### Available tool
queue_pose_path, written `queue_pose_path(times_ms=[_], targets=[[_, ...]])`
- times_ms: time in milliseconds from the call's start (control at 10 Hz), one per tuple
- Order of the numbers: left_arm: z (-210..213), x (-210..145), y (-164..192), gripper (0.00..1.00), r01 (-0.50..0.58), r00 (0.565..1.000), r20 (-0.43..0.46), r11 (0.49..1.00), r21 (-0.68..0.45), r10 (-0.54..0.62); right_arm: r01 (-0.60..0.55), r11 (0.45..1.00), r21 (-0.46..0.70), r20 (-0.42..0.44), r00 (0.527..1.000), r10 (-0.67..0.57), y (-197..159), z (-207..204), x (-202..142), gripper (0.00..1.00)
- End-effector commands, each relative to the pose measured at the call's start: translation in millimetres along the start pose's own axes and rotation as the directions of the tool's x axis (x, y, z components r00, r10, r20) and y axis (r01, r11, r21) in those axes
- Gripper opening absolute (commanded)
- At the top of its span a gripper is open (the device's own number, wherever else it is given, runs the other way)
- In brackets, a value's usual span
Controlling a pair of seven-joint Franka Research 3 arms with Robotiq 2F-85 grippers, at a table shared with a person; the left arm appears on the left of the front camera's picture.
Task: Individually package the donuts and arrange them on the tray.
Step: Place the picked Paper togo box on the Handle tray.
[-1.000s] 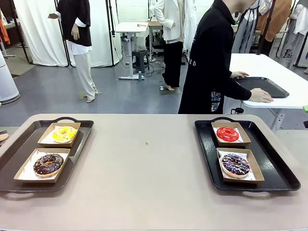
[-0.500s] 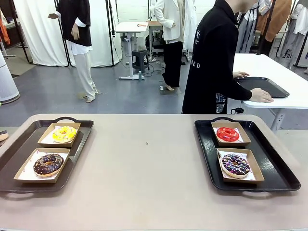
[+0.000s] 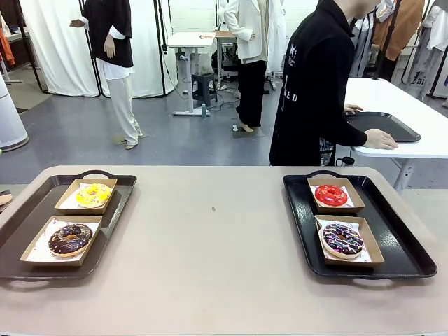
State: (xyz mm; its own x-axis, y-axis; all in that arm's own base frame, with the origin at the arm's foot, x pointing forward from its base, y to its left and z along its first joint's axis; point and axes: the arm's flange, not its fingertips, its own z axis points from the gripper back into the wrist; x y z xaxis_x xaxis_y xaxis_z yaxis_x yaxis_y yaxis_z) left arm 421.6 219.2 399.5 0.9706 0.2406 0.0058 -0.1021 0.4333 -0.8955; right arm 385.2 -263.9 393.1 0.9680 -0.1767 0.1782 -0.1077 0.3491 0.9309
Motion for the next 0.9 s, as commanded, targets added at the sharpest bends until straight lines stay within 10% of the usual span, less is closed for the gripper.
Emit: queue_pose_path(times_ms=[0, 800], targets=[[2.1, -2.2, -0.1, 1.00, 0.018, 1.000, -0.003, 1.000, 0.000, -0.018, 0.009, 1.000, -0.008, -0.003, 1.000, -0.009, 2.2, -1.2, -5.6, 0.78], [2.1, -2.2, -0.1, 1.00, 0.018, 1.000, -0.003, 1.000, 0.000, -0.018, 0.009, 1.000, -0.008, -0.003, 1.000, -0.009, 2.2, -1.2, -5.6, 0.78]])
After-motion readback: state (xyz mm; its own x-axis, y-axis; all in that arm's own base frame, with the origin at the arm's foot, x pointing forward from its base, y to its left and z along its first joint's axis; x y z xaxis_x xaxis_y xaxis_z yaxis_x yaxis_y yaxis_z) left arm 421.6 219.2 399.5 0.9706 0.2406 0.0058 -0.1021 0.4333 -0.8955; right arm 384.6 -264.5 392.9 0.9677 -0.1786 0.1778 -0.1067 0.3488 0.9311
